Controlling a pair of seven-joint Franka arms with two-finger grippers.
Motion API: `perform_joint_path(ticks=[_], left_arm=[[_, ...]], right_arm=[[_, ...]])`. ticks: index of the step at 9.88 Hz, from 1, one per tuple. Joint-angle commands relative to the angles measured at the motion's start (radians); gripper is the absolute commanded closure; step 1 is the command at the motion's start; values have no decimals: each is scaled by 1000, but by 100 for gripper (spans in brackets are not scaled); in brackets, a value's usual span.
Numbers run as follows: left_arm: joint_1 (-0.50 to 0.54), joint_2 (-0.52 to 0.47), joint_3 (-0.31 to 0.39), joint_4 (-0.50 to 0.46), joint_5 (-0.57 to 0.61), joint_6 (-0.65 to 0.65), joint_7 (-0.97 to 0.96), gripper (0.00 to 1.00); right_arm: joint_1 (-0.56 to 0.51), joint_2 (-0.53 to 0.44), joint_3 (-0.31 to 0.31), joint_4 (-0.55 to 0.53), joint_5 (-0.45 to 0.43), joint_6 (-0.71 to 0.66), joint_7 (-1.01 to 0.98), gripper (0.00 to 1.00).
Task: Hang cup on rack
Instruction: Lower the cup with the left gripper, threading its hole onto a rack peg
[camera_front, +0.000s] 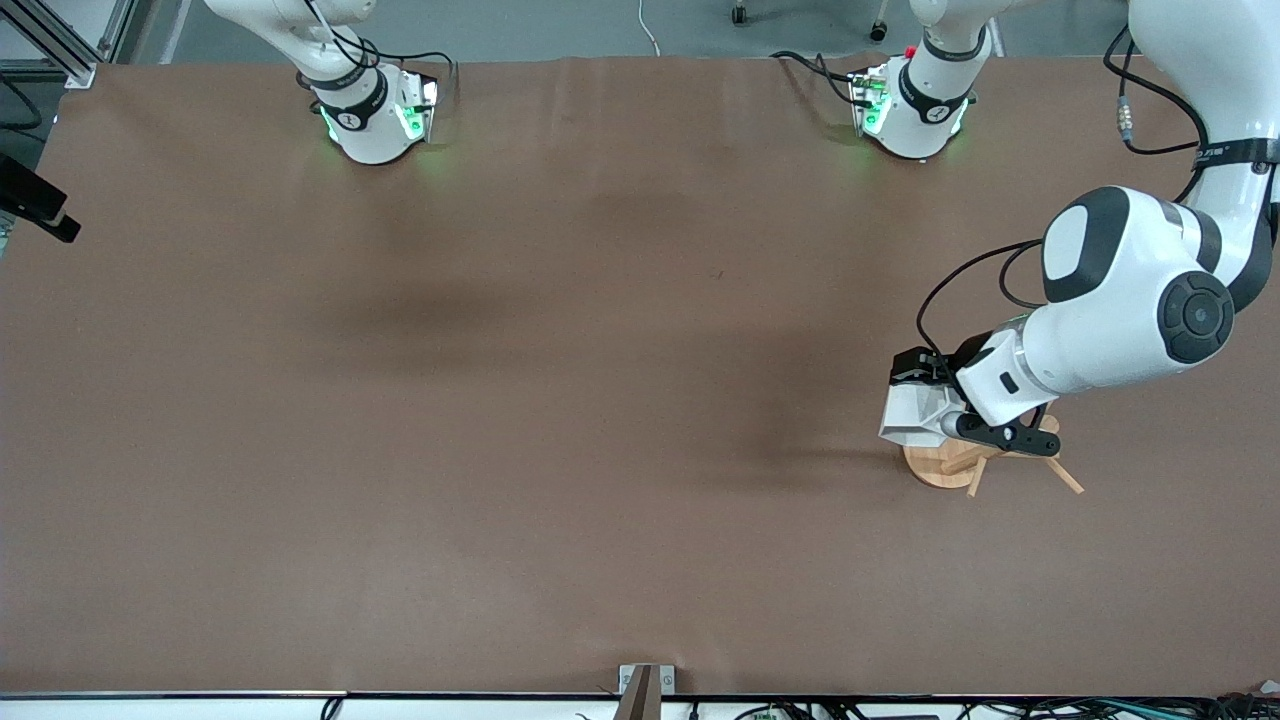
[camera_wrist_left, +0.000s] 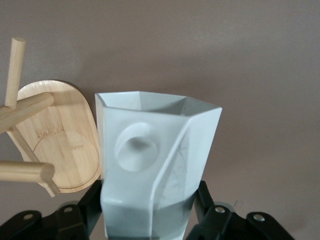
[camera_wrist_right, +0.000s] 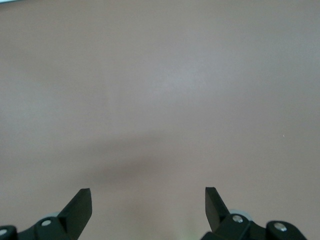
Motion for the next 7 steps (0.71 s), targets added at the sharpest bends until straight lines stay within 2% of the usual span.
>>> perform_joint_path(ticks=[1, 7], left_arm=[[14, 39, -6, 21, 28, 7, 19, 99], [38, 82, -6, 53, 42, 9, 57, 99]], right_arm=[[1, -15, -22, -18, 9, -12, 3, 0], [33, 0, -64, -7, 9, 5, -9, 0]])
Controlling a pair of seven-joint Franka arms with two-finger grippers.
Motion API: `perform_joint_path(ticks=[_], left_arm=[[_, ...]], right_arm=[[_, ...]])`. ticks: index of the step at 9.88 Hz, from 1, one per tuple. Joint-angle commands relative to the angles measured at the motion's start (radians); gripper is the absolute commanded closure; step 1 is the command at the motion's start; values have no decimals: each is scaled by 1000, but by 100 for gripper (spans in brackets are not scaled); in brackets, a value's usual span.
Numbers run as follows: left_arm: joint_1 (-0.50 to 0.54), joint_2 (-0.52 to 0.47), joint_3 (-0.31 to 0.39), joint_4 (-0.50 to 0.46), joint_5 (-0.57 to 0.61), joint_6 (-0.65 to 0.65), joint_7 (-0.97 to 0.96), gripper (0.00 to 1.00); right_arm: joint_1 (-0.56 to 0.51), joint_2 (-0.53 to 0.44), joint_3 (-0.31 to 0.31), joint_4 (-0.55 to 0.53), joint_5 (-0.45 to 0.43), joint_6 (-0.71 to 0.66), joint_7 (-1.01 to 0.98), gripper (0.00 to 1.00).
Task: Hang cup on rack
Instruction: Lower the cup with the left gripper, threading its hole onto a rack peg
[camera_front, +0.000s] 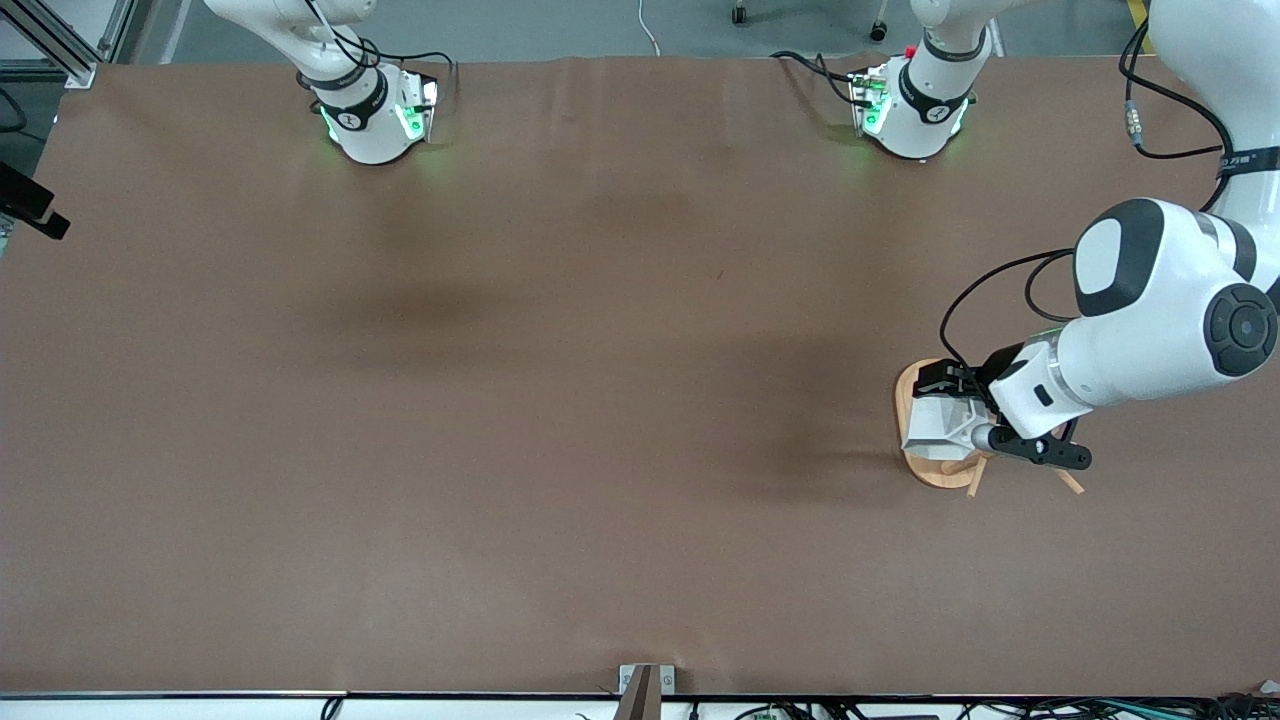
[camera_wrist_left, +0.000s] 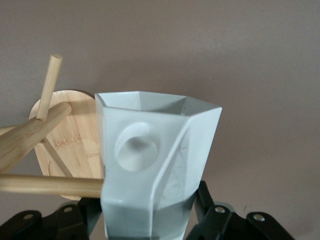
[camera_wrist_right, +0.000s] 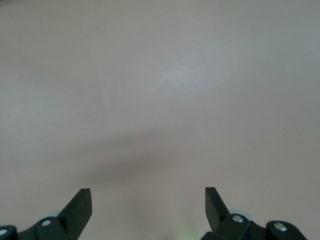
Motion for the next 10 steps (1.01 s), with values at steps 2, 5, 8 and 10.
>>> perform_joint_path(ticks=[2, 5, 8, 10], left_arm=[[0, 57, -7, 24, 59, 7, 10, 98], [0, 68, -7, 24, 63, 7, 9, 95], [3, 67, -7, 26, 63, 8, 9, 93], [31, 73, -7, 24, 63, 7, 9, 86]], right_arm=[[10, -4, -17, -10, 7, 7, -7, 0], [10, -4, -17, -10, 7, 6, -7, 0], [9, -4, -17, -12, 7, 4, -7, 0], [6, -4, -18, -13, 7, 4, -7, 0]])
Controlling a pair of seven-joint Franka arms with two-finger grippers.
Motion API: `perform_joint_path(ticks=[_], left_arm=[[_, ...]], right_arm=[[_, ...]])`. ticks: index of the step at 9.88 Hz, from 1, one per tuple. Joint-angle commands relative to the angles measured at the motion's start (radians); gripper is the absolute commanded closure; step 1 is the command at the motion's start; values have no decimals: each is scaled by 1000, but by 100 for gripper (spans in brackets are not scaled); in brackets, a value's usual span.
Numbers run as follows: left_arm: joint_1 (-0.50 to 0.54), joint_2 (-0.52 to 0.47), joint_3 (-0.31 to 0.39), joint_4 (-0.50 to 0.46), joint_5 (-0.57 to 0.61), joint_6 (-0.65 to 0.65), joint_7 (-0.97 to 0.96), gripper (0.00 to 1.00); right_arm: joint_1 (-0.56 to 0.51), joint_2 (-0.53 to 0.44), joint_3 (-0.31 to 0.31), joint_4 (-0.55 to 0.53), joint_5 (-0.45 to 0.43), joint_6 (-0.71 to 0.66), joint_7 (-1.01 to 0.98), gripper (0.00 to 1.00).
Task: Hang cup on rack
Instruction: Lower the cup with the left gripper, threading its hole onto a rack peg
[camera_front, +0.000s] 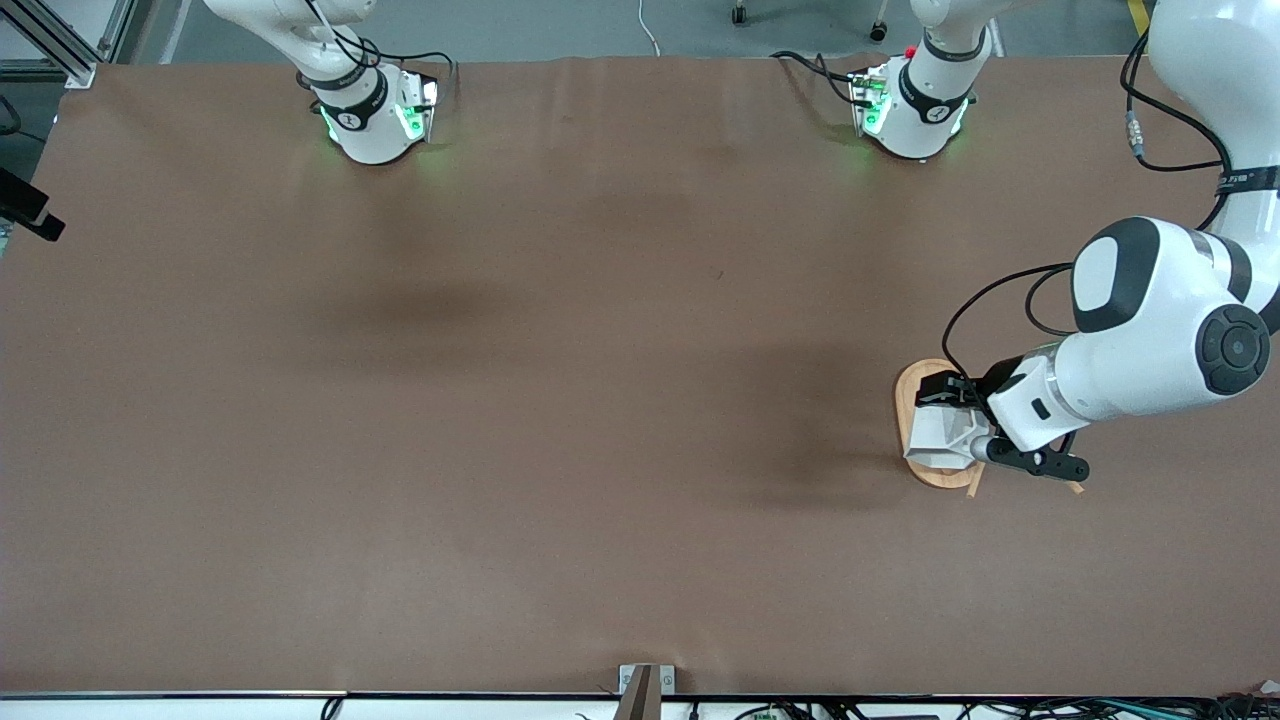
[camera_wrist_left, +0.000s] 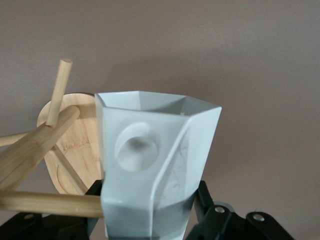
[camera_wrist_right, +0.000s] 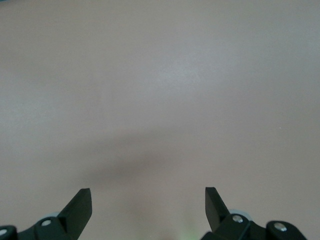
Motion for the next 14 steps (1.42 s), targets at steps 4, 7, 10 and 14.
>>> perform_joint_path(ticks=[4, 7, 10, 14], left_arm=[[18, 39, -7, 3, 22, 8, -2, 30], [19, 36, -7, 3, 21, 7, -5, 0], [19, 28, -10, 5, 17, 5, -11, 0], [12, -19, -18, 80, 13, -95, -72, 0]], right_arm=[[4, -7, -9, -13, 7, 4, -7, 0], [4, -7, -9, -13, 9, 3, -7, 0], [4, -7, -9, -13, 9, -2, -8, 0], [4, -7, -9, -13, 7, -1, -8, 0]])
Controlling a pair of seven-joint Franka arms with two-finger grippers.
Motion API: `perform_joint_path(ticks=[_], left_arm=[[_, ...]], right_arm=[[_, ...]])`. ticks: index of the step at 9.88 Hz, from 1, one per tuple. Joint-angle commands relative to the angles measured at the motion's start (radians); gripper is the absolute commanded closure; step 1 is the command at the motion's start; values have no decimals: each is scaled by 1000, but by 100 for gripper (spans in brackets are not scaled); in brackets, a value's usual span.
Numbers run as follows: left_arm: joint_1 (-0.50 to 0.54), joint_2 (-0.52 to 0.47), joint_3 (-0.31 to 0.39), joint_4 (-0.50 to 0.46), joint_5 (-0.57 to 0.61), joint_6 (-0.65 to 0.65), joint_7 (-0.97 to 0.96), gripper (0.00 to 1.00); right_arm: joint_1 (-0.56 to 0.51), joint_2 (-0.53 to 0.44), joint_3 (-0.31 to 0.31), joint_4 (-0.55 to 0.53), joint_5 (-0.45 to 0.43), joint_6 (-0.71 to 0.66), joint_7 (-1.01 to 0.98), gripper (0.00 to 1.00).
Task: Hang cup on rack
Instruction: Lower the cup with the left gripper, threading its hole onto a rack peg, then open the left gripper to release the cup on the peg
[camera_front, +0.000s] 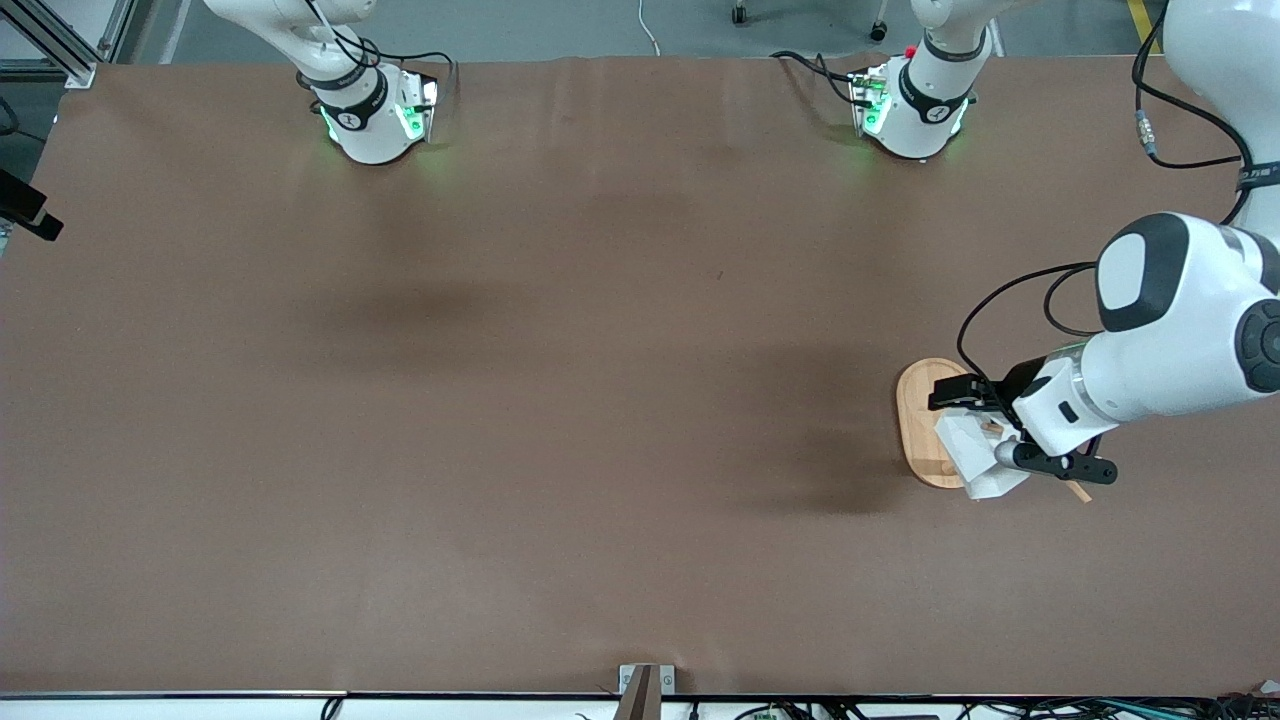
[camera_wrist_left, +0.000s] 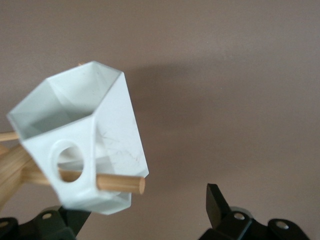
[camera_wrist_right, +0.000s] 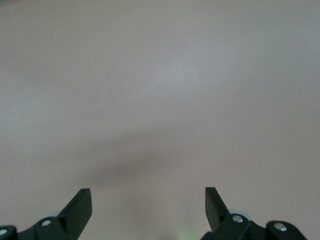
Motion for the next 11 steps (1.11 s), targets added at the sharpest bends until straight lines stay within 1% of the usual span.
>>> perform_joint_path(ticks=[1, 3, 5, 7, 8, 9, 10, 11], left_arm=[[-5, -14, -15, 58, 13, -95, -59, 0], [-3, -33, -27, 110, 14, -178, -101, 0], [-3, -77, -29, 110, 14, -198, -107, 0], [-6, -117, -31, 110, 42, -200, -101, 0], [1, -123, -32, 112, 78, -207, -73, 0], [9, -125, -24, 118, 82, -213, -17, 0], [9, -128, -17, 150, 93, -238, 43, 0], [11, -128, -18, 167, 120, -283, 51, 0]], right_arm=[[4, -7, -6, -12, 9, 1, -8, 0], [2, -7, -6, -12, 9, 1, -8, 0], [4, -7, -6, -12, 9, 1, -8, 0], [2, -7, -6, -12, 7, 1, -8, 0], [2, -7, -6, -12, 9, 1, -8, 0], [2, -7, -6, -12, 9, 1, -8, 0], [2, -7, -6, -12, 9, 1, -8, 0], [2, -7, -6, -12, 9, 1, -8, 0]])
